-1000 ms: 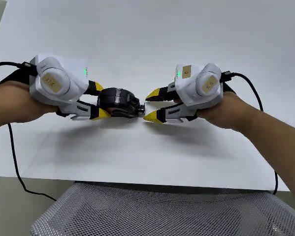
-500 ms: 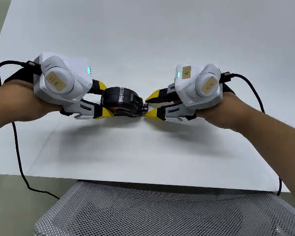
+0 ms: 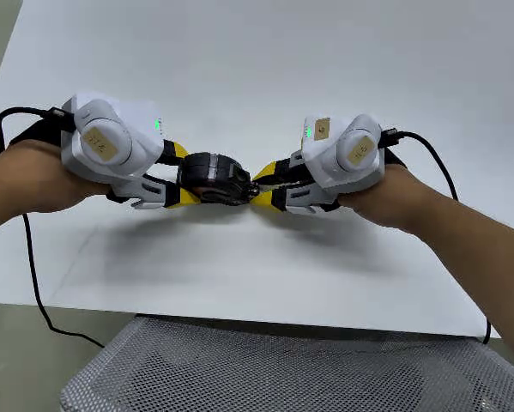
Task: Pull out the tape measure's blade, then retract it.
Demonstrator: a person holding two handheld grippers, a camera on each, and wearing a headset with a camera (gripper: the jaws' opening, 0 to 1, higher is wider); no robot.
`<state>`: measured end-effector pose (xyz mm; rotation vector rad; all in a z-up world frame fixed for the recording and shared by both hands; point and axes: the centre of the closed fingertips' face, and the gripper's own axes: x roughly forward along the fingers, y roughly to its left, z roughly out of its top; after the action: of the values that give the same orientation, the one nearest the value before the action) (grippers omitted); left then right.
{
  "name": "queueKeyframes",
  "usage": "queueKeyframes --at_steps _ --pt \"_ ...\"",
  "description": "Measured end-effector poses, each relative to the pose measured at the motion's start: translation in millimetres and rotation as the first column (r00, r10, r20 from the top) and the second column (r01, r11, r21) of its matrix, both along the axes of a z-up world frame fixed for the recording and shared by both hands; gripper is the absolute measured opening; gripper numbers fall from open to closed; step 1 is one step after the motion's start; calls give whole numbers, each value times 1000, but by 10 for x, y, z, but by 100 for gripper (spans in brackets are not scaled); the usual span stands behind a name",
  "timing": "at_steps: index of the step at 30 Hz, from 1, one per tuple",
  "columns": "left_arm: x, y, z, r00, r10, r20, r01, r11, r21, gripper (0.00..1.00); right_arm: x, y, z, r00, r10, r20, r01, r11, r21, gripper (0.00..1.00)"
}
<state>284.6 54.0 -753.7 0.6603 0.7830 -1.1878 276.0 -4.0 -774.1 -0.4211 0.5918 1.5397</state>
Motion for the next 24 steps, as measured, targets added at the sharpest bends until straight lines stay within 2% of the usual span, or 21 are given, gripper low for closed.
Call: queueKeyframes --at_steps 13,24 --pt "1 11 -9 1000 -10 14 10 1000 -5 24 12 -29 -10 999 18 32 -18 1000 -5 9" --pt "-2 5 -1 1000 -4 24 4 1000 -13 23 -12 -50 1 999 6 33 -6 1000 -1 9"
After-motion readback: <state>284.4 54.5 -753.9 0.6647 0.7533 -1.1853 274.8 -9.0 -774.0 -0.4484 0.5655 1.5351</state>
